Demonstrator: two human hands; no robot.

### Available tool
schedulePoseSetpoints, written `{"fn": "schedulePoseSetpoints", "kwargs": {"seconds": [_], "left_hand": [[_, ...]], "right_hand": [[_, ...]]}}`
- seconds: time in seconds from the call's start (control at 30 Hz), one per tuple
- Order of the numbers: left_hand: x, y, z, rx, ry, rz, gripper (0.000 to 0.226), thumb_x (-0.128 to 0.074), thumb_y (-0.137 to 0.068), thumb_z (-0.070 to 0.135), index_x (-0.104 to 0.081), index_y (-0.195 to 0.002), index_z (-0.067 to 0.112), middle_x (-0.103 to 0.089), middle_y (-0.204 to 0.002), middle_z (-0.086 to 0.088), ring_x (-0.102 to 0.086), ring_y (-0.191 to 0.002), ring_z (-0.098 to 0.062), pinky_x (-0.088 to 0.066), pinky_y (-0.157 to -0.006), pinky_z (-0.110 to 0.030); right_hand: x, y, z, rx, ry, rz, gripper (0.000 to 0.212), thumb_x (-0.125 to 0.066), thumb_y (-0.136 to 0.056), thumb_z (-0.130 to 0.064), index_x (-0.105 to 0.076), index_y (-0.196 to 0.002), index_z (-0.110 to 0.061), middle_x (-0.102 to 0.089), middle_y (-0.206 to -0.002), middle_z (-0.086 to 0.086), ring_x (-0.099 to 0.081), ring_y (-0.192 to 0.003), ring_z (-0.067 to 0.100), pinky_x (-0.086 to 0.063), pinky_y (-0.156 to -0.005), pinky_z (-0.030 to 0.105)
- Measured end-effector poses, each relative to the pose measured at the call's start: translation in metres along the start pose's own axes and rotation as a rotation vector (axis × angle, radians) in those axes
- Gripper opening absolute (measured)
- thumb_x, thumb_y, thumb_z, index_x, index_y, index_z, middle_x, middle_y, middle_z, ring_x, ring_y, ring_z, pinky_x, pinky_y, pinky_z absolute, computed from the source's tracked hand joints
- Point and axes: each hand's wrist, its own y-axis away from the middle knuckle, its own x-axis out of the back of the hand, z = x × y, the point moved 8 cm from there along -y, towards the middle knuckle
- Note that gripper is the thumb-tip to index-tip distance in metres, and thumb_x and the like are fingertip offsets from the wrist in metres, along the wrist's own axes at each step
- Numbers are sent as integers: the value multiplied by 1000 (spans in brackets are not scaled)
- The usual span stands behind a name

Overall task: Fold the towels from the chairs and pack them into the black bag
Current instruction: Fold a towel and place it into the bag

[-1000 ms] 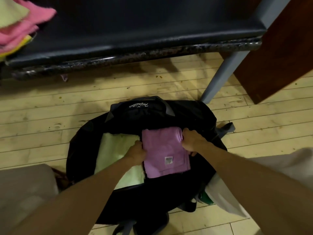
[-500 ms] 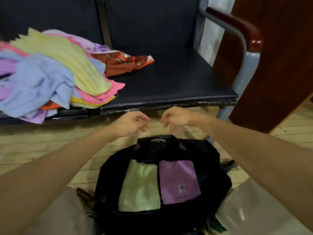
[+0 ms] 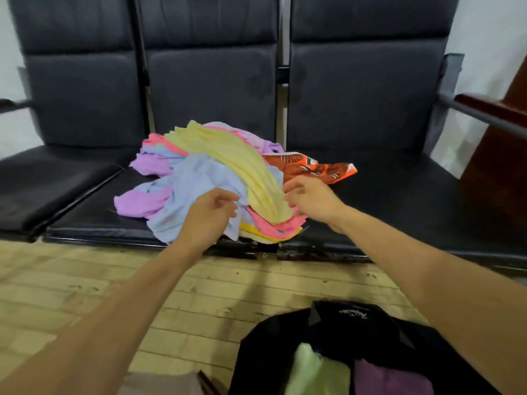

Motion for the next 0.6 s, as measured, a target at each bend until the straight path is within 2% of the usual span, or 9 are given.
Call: {"fn": "schedulePoseSetpoints", "kwargs": {"seconds": [0.07,0.13,0.2,0.27,0.37,0.43,0.5,0.6], "left_hand": [[8,-3,-13,59,67,29,18,-53,-89,7,-64,-89,21,-69,-91,-6,-67,-85,-19,-52,-74,-34],[13,-3,-20,99,123,62,17,-53,-88,5,-64,-91,17,-68,-92,-9,-65,-78,-18,-51,-75,-39],[16,-2,-22,130,175,86,17,-53,-88,5,-64,-98,13,-67,-91,-10,-63,-75,-17,-49,-71,-37],[17,-1,-23,150,226,101,19,-52,-90,6,-64,-103,10,-67,-92,-9,-65,-82,-19,-51,-77,-39],[18,1,-22,165,248,114,21,-49,-91,5,-63,-107,9,-67,-94,-8,-66,-88,-20,-52,-83,-41],[15,2,-19,164,252,118,23,-47,-92,4,-63,-108,7,-67,-95,-7,-66,-86,-18,-50,-83,-36],[9,2,-12,159,262,119,23,-46,-92,4,-63,-107,8,-67,-95,-5,-65,-87,-17,-48,-81,-30],[-5,1,-2,166,294,106,24,-46,-92,4,-64,-106,8,-67,-97,-5,-65,-88,-15,-51,-73,-21]], "right_hand": [[-21,-11,4,-24,-2,11,27,-61,-91,-15,-59,-118,-14,-60,-106,1,-60,-96,19,-51,-91,37],[-40,-19,15,-87,-25,39,34,-64,-89,-20,-53,-120,-14,-59,-112,3,-59,-105,23,-49,-93,40],[-55,-23,22,-111,-6,72,38,-69,-86,-26,-51,-116,-11,-60,-111,8,-58,-105,25,-48,-89,36],[-62,-24,20,-78,71,102,41,-72,-84,-28,-52,-113,-6,-56,-104,6,-53,-98,22,-42,-82,32],[-63,-26,12,-7,197,107,26,-69,-86,-23,-63,-100,-1,-63,-101,9,-55,-94,22,-38,-72,28],[-59,-27,9,13,240,98,17,-69,-87,-20,-66,-86,-3,-68,-99,11,-56,-90,21,-38,-71,27],[-51,-25,6,30,186,130,14,-69,-86,-17,-61,-77,-10,-66,-93,9,-56,-91,22,-40,-72,27],[-29,-14,-9,129,39,264,10,-63,-87,-11,-57,-79,-12,-61,-87,3,-54,-85,17,-37,-70,27]]}}
